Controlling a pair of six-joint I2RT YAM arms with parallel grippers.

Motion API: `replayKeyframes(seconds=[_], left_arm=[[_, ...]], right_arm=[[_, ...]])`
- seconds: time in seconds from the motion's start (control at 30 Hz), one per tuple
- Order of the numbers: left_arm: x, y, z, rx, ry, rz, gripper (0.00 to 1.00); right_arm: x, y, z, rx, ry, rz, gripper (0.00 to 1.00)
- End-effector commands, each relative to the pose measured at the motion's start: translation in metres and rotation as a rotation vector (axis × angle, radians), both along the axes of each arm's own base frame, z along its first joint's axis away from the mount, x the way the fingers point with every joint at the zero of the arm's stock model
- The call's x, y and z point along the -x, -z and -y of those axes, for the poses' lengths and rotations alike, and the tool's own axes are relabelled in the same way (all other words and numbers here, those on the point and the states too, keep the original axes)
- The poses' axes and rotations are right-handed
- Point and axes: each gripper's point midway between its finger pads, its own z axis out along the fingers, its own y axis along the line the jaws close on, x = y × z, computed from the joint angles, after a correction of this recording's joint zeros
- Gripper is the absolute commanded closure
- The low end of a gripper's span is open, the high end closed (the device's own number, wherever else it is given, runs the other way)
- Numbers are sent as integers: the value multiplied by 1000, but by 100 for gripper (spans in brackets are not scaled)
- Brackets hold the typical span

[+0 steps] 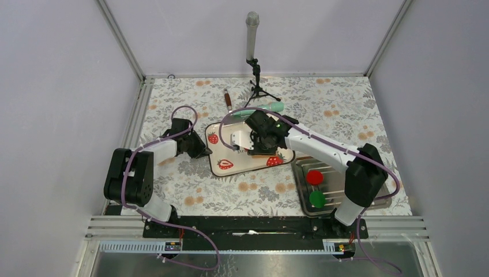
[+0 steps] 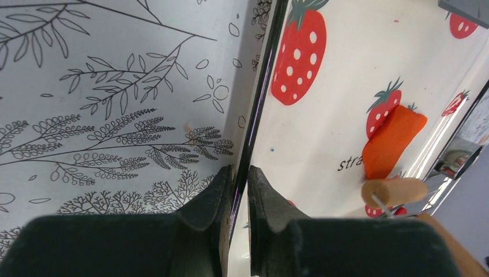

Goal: Roll out the dumpling wrappers from the dough

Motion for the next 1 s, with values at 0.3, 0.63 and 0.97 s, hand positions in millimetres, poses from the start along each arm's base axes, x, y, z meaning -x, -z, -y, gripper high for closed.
replayKeyframes(seconds=[0.3,0.63,0.97], left_arm=[[34,8,-10,-180,139,-68,100],[35,9,-8,-168,154,-62,100],[36,9,-6,-160,161,-56,100]], right_arm=[[-29,-41,-22,-113,-50,217,100],[-17,6,-26,-65,-138,189,100],[0,62,-9,19,-159,96,100]])
